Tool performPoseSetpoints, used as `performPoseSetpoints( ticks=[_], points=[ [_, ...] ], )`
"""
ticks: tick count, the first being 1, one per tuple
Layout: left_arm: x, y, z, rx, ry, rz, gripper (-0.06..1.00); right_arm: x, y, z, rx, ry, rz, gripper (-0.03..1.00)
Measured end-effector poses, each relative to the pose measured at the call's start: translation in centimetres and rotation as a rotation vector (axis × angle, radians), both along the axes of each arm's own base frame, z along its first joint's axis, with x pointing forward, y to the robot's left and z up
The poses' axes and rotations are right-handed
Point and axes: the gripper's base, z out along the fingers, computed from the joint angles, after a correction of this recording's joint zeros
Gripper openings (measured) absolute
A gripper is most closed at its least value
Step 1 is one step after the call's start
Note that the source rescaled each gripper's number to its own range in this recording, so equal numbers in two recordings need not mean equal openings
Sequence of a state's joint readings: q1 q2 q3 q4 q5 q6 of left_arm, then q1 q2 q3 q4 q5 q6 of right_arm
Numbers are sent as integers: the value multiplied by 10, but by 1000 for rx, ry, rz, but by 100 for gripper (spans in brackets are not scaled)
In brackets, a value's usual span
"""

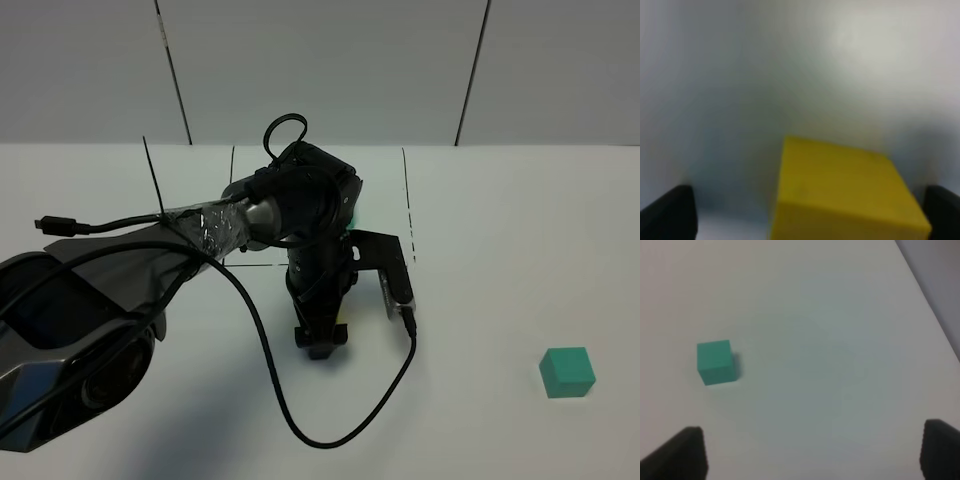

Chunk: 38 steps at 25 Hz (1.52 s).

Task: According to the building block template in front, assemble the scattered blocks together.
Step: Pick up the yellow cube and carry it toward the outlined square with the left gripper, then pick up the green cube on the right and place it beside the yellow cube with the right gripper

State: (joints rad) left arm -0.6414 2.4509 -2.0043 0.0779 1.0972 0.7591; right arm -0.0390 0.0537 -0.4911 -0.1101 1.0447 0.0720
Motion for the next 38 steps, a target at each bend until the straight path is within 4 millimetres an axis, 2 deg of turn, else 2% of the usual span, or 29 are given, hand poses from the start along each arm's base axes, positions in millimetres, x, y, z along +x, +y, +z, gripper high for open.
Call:
performPoseSetpoints(
  ticks=[7, 10, 13, 18, 21, 24, 27, 31, 35, 38],
  points=[
    [1, 0, 7, 9, -2, 30, 100, 0, 0, 0, 0, 0, 0, 72],
    [0, 1, 16, -1, -3, 32, 100, 0, 0, 0, 0, 0, 0, 72],
    [-3, 1, 32, -19, -7, 40, 99, 0, 0, 0, 0, 0, 0, 72],
    [-7, 3, 71, -88, -56, 133, 95, 0, 0, 0, 0, 0, 0, 72],
    [-4, 13, 94, -123, -93, 212, 93, 0, 0, 0, 0, 0, 0, 72],
    [5, 37, 117, -149, -121, 337, 92, 0, 0, 0, 0, 0, 0, 72],
    [20, 77, 137, -177, -153, 510, 91, 0, 0, 0, 0, 0, 0, 72],
    [29, 132, 150, -210, -146, 741, 89, 0, 0, 0, -1, 0, 0, 72],
    [22, 189, 168, -250, -131, 947, 87, 0, 0, 0, -1, 0, 0, 72],
    [2, 224, 186, -295, -122, 1054, 85, 0, 0, 0, -1, 0, 0, 72]
  ],
)
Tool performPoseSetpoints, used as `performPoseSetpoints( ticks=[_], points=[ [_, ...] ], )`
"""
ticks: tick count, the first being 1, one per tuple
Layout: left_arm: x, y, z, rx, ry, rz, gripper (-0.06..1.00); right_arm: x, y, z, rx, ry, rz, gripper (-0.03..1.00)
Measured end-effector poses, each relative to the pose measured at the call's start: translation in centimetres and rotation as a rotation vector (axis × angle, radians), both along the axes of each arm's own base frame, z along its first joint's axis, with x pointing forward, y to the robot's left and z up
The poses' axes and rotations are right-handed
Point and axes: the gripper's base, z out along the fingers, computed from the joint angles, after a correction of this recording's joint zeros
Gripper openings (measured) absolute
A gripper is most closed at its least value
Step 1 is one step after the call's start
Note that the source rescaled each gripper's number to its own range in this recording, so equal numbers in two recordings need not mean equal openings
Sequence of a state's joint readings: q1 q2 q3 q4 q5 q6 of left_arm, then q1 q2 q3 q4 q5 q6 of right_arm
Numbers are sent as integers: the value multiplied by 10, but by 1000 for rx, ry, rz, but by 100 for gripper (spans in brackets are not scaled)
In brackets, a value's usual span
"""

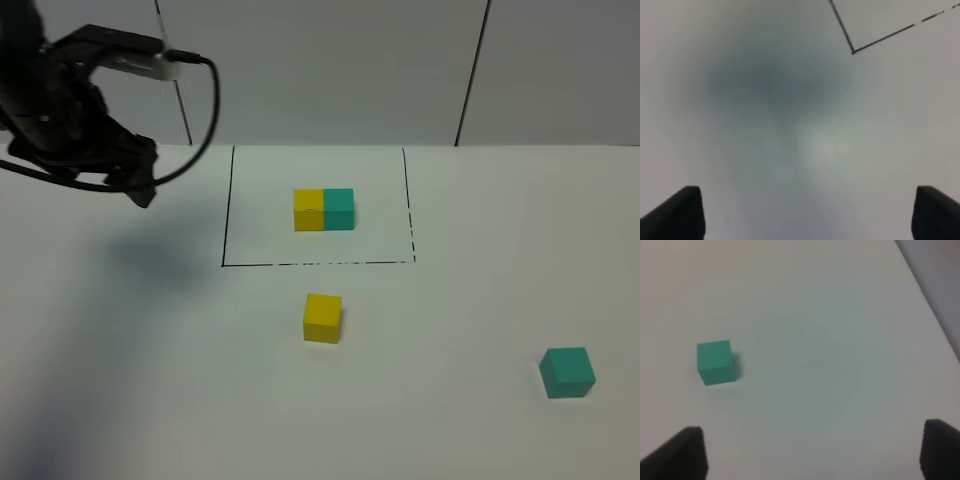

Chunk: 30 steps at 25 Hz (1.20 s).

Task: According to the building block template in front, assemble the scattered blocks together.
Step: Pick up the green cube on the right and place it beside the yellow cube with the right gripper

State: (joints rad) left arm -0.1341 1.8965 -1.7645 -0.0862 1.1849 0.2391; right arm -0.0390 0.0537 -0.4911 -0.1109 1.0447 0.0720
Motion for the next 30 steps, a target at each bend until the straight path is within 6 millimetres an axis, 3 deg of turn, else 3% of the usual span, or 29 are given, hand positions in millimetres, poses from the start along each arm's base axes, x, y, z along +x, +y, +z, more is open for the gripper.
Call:
performPoseSetpoints(
  ticks=[3, 7, 17, 24, 30],
  points=[
    [-32, 29, 23, -23, -45, 89, 83, 0, 0, 0, 0, 0, 0, 72],
    [-82, 52, 49, -44, -170, 199, 82, 0, 0, 0, 0, 0, 0, 72],
    [-235, 55, 80, -130, -477, 338, 82, 0, 0, 0, 0, 0, 0, 72],
    [-322, 55, 78, -184, -610, 383, 80, 0, 0, 0, 0, 0, 0, 72],
    [-359, 57, 50, -163, -653, 374, 78, 0, 0, 0, 0, 0, 0, 72]
  ],
)
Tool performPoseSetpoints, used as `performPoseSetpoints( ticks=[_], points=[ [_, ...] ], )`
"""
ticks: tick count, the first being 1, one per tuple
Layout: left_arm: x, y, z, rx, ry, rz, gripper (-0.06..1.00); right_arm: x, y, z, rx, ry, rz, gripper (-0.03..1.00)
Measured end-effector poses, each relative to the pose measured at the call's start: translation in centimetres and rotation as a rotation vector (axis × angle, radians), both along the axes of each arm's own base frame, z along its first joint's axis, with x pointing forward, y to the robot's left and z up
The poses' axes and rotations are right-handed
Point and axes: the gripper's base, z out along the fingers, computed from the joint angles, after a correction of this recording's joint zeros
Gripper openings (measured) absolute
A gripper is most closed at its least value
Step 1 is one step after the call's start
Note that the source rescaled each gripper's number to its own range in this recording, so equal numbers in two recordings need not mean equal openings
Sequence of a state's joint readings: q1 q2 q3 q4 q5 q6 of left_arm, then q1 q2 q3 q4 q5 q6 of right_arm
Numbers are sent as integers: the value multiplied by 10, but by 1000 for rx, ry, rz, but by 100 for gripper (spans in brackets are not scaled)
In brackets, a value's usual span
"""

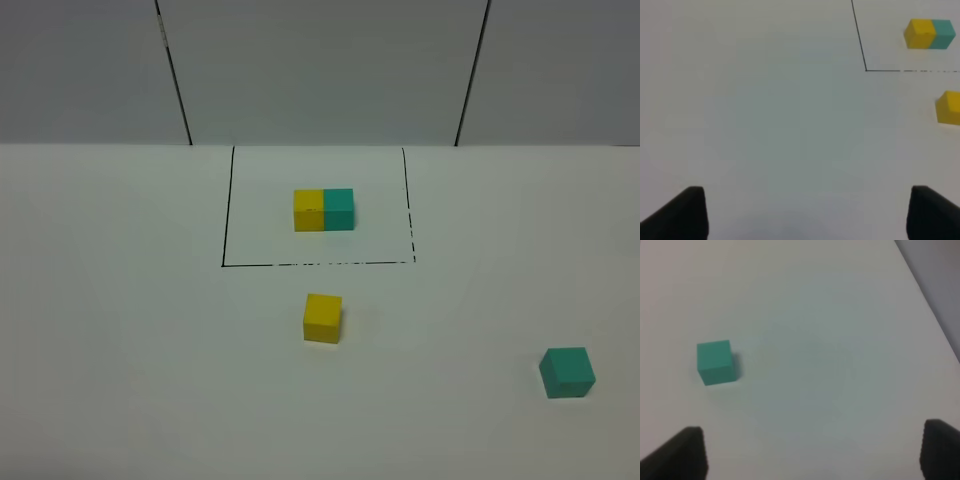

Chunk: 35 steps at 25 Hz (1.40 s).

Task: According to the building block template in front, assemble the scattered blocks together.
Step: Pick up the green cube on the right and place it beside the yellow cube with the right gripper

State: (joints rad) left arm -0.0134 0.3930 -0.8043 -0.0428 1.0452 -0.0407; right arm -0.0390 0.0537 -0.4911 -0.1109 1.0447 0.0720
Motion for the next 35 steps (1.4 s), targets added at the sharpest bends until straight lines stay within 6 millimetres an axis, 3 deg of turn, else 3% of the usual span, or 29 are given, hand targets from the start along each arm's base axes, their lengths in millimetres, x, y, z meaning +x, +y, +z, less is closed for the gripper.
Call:
performPoseSetpoints(
  ticks=[7, 15, 22, 35],
  points=[
    [-29, 0, -35, -7, -53, 5, 75, 0, 0, 0, 0, 0, 0, 72],
    [-53, 1, -49, -24, -131, 15, 67, 0, 0, 0, 0, 0, 0, 72],
    [-50, 1, -77, -22, -84, 15, 66, 0, 0, 0, 0, 0, 0, 72],
    [-46, -6, -78, -14, -110, -78, 66, 0, 0, 0, -2, 0, -1, 72]
  ],
)
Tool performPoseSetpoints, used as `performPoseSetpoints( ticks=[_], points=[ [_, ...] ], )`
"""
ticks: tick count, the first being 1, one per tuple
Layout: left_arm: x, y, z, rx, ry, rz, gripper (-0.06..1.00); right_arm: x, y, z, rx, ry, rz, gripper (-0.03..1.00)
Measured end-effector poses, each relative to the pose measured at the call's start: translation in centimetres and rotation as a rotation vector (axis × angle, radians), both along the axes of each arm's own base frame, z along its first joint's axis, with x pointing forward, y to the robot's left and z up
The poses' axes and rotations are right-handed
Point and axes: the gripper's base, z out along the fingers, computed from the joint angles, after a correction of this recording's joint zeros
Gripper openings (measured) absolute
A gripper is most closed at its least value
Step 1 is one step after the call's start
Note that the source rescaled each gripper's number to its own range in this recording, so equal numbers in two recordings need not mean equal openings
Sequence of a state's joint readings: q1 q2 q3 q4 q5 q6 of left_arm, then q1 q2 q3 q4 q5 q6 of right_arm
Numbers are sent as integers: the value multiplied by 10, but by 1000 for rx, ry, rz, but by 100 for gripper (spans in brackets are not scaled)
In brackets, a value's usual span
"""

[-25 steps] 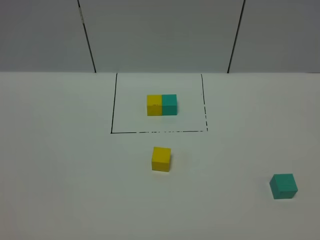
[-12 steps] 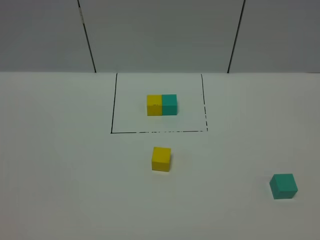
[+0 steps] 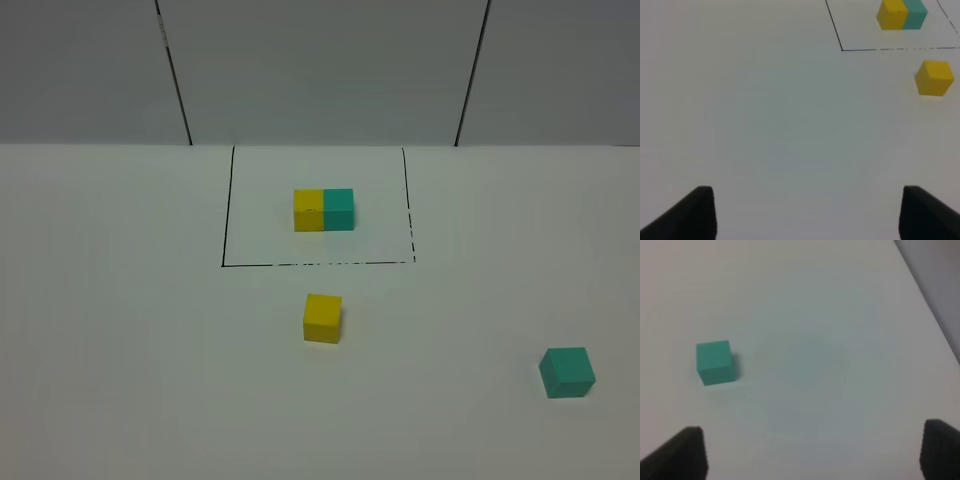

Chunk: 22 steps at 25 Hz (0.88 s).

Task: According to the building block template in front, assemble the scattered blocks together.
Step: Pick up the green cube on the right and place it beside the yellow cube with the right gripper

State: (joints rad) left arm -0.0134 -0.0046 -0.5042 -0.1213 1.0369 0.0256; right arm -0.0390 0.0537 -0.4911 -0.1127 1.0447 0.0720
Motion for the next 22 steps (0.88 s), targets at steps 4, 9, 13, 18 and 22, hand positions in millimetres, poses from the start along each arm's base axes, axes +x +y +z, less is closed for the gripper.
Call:
performPoseSetpoints(
  ticks=[4, 9, 13, 18, 22],
  points=[
    [0, 0, 0, 0, 0, 0, 66, 0, 0, 0, 0, 0, 0, 72],
    [0, 0, 0, 0, -1, 0, 66, 0, 0, 0, 0, 0, 0, 72],
    [0, 0, 0, 1, -1, 0, 66, 0, 0, 0, 0, 0, 0, 72],
    [0, 0, 0, 4, -1, -2, 66, 0, 0, 0, 0, 0, 0, 72],
    [0, 0, 0, 4, -1, -2, 66, 0, 0, 0, 0, 0, 0, 72]
  ],
)
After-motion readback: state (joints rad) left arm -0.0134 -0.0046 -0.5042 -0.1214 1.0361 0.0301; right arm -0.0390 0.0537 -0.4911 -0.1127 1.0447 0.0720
